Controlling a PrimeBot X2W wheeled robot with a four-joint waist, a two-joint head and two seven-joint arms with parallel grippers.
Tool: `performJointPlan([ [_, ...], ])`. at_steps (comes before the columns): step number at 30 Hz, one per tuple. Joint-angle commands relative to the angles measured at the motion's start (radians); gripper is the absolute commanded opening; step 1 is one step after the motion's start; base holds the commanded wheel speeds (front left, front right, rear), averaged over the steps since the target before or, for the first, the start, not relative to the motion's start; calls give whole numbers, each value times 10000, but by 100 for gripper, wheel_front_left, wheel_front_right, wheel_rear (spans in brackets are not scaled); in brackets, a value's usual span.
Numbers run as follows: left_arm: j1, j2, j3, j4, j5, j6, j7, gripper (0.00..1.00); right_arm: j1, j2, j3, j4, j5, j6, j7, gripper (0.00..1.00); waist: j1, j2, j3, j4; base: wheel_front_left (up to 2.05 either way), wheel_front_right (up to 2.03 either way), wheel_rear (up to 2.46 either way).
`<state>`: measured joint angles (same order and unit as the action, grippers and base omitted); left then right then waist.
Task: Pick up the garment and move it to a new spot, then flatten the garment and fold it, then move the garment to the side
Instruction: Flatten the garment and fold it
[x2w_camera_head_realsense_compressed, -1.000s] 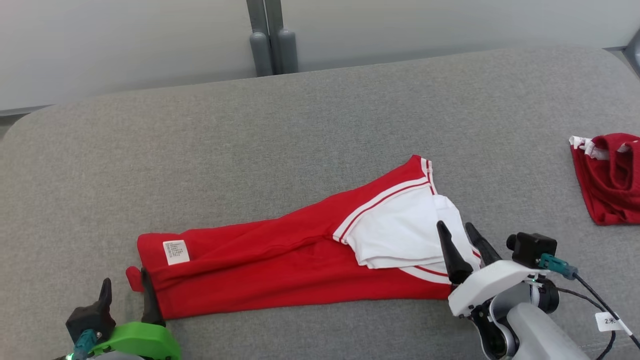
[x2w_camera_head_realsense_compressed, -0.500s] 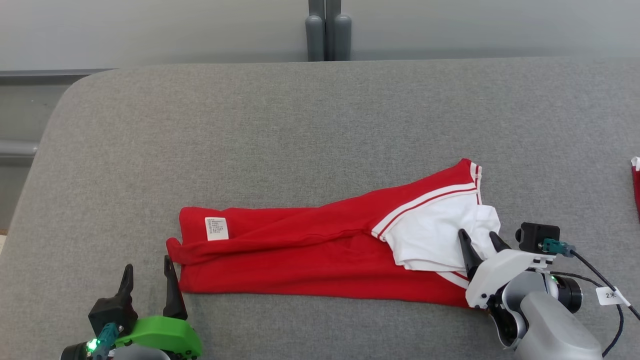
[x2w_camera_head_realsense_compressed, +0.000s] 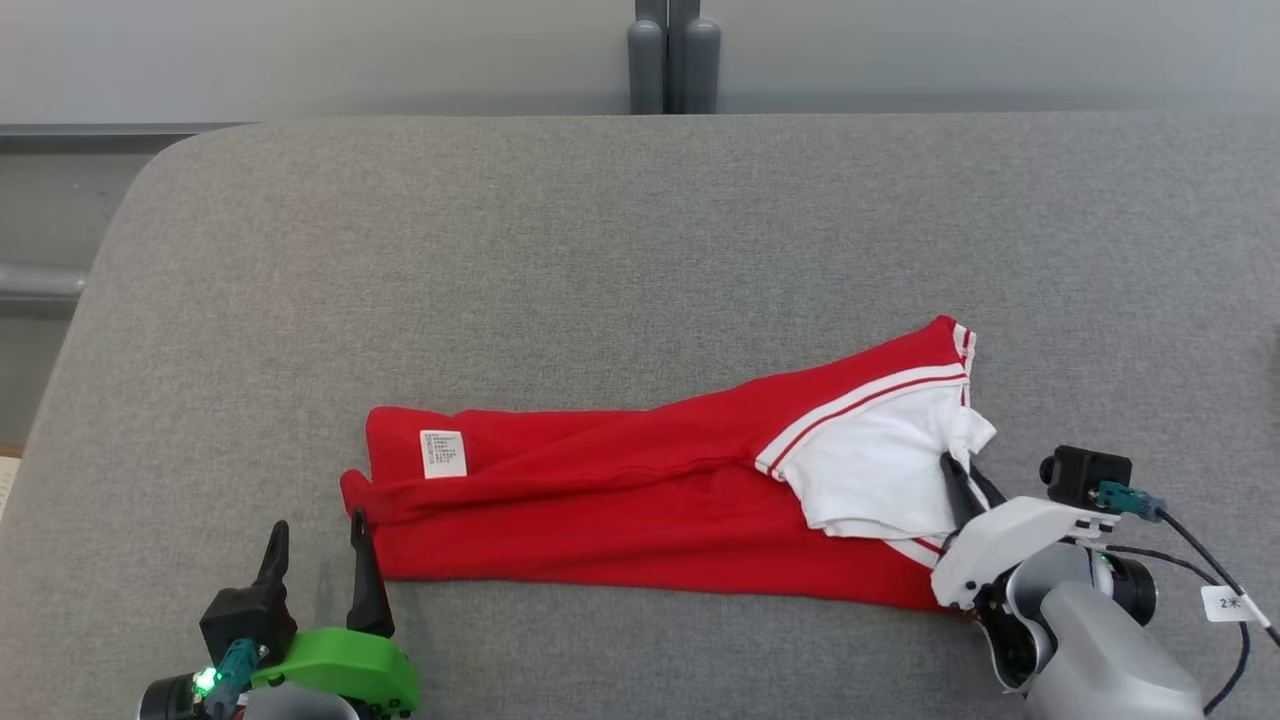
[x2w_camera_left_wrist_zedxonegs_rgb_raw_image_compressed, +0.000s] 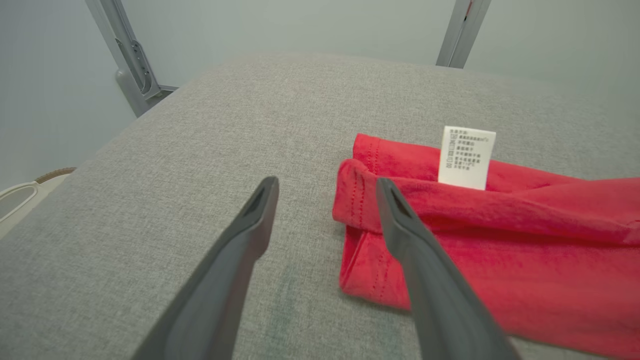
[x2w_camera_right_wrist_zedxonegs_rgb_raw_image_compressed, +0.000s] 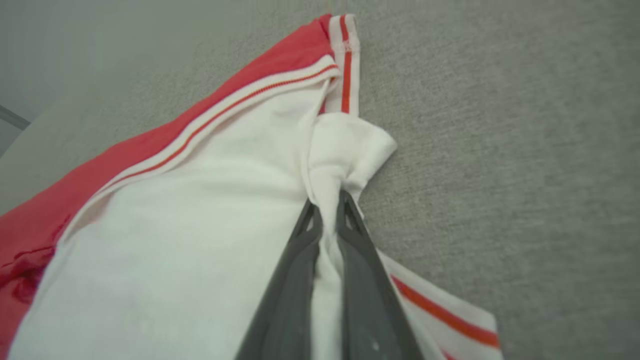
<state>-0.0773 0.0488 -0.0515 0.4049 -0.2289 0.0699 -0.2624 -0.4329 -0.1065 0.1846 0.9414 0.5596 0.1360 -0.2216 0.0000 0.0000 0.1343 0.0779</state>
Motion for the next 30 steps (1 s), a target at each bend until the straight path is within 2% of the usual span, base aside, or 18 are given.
performJointPlan([
  [1,-79,40,-42,41,70,-66,-27,100,103,-373,-202,236,88,-101,-69,0,0,0,-70,-123,0,0,0],
  [8,-171,41,-451,215,-49,-124,-26,100,-84,-530,-555,-327,64,-64,-393,0,0,0,-201,-482,0,0,0],
  [15,-226,41,-872,324,-267,-48,-26,100,332,-42,704,-2092,623,-56,-351,0,0,0,-317,-393,0,0,0],
  [16,-194,41,-961,337,-259,-83,-26,100,456,34,1180,-2631,889,-55,-194,0,0,0,-338,-253,0,0,0],
  [20,-127,41,-1115,377,-243,-126,-27,100,665,125,1951,-3459,1281,-55,131,0,0,0,-378,175,0,0,0],
  [30,-279,41,-1983,307,-450,-128,-26,100,319,316,3197,-4102,1434,-55,787,0,0,0,-170,2049,0,0,0],
])
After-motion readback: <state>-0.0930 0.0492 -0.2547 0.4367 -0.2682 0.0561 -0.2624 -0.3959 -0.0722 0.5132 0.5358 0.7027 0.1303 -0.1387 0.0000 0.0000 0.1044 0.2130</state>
